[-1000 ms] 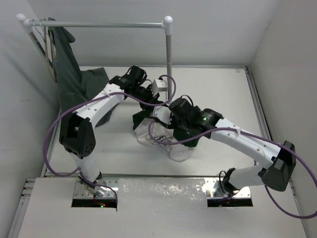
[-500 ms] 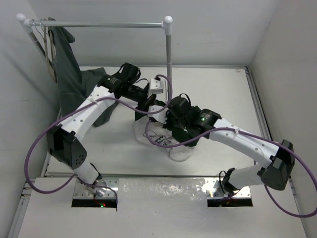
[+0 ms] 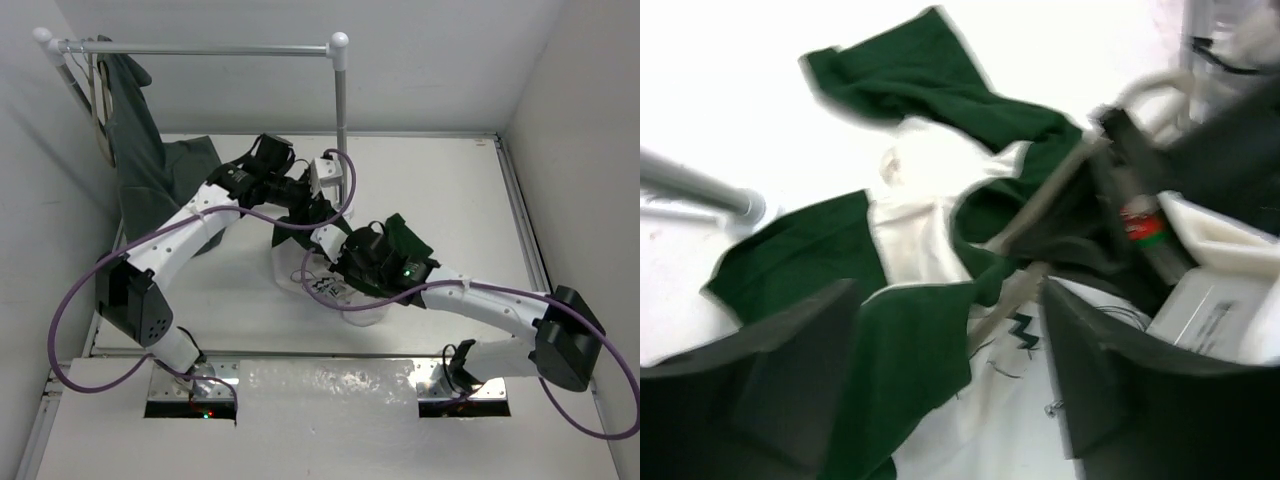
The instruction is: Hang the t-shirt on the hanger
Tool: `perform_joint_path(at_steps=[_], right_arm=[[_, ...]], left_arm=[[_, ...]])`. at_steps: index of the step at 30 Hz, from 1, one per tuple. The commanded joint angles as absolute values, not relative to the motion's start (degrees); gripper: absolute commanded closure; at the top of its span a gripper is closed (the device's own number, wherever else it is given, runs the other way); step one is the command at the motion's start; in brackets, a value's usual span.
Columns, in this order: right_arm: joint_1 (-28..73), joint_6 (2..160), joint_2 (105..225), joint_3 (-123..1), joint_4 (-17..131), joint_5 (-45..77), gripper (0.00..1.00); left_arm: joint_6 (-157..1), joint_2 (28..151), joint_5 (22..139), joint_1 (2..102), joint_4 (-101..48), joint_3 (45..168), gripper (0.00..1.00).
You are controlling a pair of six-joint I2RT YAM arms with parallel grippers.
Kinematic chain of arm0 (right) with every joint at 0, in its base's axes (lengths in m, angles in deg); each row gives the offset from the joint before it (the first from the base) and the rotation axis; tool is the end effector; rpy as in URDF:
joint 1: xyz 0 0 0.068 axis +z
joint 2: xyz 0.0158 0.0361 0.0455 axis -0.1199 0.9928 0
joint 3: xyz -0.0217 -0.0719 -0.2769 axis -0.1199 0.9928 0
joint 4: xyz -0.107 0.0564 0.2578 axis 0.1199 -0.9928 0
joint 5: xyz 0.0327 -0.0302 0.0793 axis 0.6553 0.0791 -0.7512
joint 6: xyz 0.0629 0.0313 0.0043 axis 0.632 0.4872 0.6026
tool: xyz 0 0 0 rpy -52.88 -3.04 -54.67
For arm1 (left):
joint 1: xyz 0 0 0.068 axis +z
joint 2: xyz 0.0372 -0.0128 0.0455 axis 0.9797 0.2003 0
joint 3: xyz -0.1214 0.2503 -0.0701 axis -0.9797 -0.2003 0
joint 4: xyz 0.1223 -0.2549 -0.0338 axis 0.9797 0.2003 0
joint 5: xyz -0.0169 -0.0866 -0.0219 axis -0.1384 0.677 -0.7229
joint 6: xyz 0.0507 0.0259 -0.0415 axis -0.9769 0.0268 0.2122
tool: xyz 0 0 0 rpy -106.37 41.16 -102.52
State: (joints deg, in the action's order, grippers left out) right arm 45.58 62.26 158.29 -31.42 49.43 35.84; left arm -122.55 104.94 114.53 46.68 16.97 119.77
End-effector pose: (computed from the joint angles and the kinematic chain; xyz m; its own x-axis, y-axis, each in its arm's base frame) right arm 0.2023 0.2442 0.2300 -0.2130 -0.6068 -0.7658 -0.7353 0.6157 -0.2833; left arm 0.2998 -0.2314 0.3458 -0.0894 0.5233 -0.8475 0.9926 0.1169 -0.0325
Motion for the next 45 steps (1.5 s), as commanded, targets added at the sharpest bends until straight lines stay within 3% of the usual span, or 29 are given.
perform_joint_path(at_steps=[1,2,10,17,19,20,21,24,26,27,28,29,32,38,42,45], right_arm=[[44.53,75.56,156.92,-27.69,64.89,39.2,1.0],[44.53,76.72,157.0,-27.07,65.52,38.58,1.0],[44.44,85.25,159.2,-21.52,72.47,38.05,1.0],[44.44,88.15,160.34,-22.31,71.24,36.82,1.0],[44.44,89.65,160.26,-22.75,70.8,36.55,1.0],[44.44,91.04,160.17,-23.36,70.36,36.55,1.0],[44.44,91.67,160.25,-23.8,69.31,36.73,1.0],[44.44,93.6,160.43,-24.95,67.9,37.08,1.0],[44.44,94.57,160.43,-25.21,68.25,36.91,1.0],[44.44,94.83,160.6,-25.39,68.42,36.64,1.0],[44.44,95.1,160.78,-25.56,68.42,36.21,1.0],[44.44,95.45,160.87,-26.18,68.16,35.94,1.0],[44.44,95.8,161.48,-26.97,67.11,35.76,1.0],[44.44,95.89,162.19,-27.76,67.01,35.24,1.0],[44.44,96.42,162.8,-28.38,66.93,34.53,1.0],[44.44,97.03,162.98,-28.73,66.67,34.36,1.0]], left_arm=[[-115.72,102.99,113.09,44.86,13.74,119.03,0.19],[-112.83,102.64,109.68,45.57,11.03,118.59,0.0],[-105.34,98.69,92.0,51.8,5.65,118.06,0.0],[-100.4,97.71,95.06,61.57,3.18,118.94,0.01],[-103.13,97.01,94.62,61.57,3.8,117.37,0.18],[-103.31,96.66,94.88,61.57,3.89,115.01,0.37],[-103.05,96.4,95.23,61.57,4.15,113.51,0.75],[-104.54,95.78,100.85,60.43,5.73,107.7,1.0],[-107.6,94.99,100.25,57.01,5.73,103.67,0.99],[-108.75,94.64,99.46,55.61,5.47,102.25,0.93],[-110.07,93.68,97.54,52.72,5.03,101.11,0.85],[-111.38,92.97,96.47,51.48,3.29,98.57,0.67],[-113.67,91.47,98.39,50.32,1.52,95.14,0.53],[-113.96,93.14,97.52,49.97,-3.21,92.31,0.44],[-109.03,96.47,92.52,49.88,-6.75,94.59,0.43],[-107.97,97.89,97.14,49.79,-6.66,95.04,0.43]])
